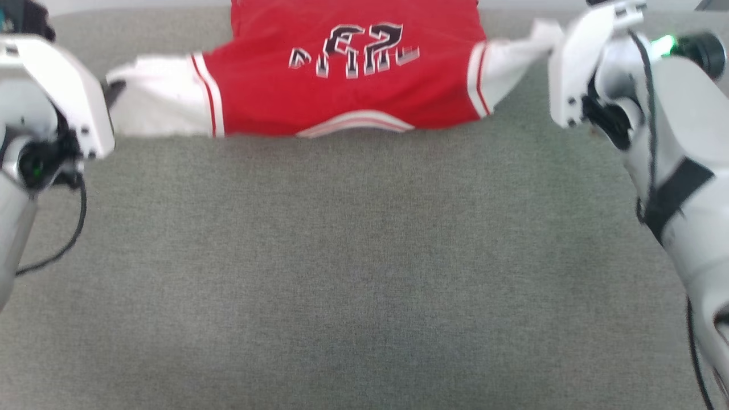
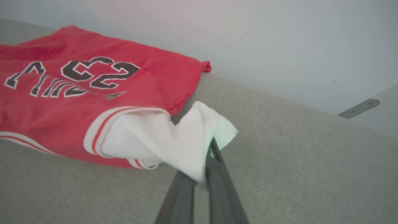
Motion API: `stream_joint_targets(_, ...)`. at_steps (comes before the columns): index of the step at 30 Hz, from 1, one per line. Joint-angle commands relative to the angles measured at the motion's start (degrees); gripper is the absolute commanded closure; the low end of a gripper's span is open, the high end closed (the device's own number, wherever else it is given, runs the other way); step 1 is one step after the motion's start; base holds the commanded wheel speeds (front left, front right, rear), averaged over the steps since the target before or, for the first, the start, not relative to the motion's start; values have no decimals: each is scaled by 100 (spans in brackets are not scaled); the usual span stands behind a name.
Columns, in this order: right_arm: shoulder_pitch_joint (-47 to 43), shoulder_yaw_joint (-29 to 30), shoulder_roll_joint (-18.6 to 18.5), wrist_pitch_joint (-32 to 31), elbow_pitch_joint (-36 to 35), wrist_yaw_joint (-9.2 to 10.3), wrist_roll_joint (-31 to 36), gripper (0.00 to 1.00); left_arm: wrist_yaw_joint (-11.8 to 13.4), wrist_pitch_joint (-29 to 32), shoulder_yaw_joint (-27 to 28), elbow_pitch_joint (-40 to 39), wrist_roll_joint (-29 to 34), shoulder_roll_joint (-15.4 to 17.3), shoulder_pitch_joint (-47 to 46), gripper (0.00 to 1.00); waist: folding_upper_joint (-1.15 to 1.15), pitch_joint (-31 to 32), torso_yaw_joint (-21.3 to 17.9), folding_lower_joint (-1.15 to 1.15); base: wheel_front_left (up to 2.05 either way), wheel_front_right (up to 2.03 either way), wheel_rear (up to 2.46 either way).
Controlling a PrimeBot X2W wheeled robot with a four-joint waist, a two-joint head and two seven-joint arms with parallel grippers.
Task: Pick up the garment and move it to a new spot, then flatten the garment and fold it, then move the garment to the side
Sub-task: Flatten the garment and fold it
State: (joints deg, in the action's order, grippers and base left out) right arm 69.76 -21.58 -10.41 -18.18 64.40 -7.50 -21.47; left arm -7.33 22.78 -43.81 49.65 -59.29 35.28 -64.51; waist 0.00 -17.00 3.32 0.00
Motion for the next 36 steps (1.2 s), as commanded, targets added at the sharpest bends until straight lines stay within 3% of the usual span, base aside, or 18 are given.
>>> stream_joint_targets(1,-264,-172,-145,-271,-261,2,-261,100,38,85,11,-143,-65,105,192,100,0,129,-2,0,0,0,0)
stream_joint_targets(5,-977,-578,-633,-1079,-1210,2,-1035,100,241,249,19,-700,-250,342,799,100,0,284,7,0,0,0,0)
stream_joint_targets(10,-1871,-685,-1260,-1838,-2464,2,-1779,100,656,351,48,-1767,-429,760,1659,100,0,419,20,0,0,0,0)
stream_joint_targets(19,-3425,-106,-1889,-3218,-4265,2,-2171,100,1772,376,215,-3969,-923,1642,3283,100,0,611,30,0,0,0,0)
stream_joint_targets(23,-4138,386,-1943,-3844,-4968,2,-2091,100,2240,380,260,-4786,-1115,1989,3913,100,0,696,35,0,0,0,0)
stream_joint_targets(30,-5437,1436,-1671,-4972,-6263,2,-1884,100,2918,286,253,-5920,-1391,2414,4811,100,0,740,53,0,0,0,0)
stream_joint_targets(36,-6158,1995,-1256,-5277,-6977,2,-1519,100,3122,157,175,-6291,-1447,2409,5214,100,0,689,92,0,0,0,0)
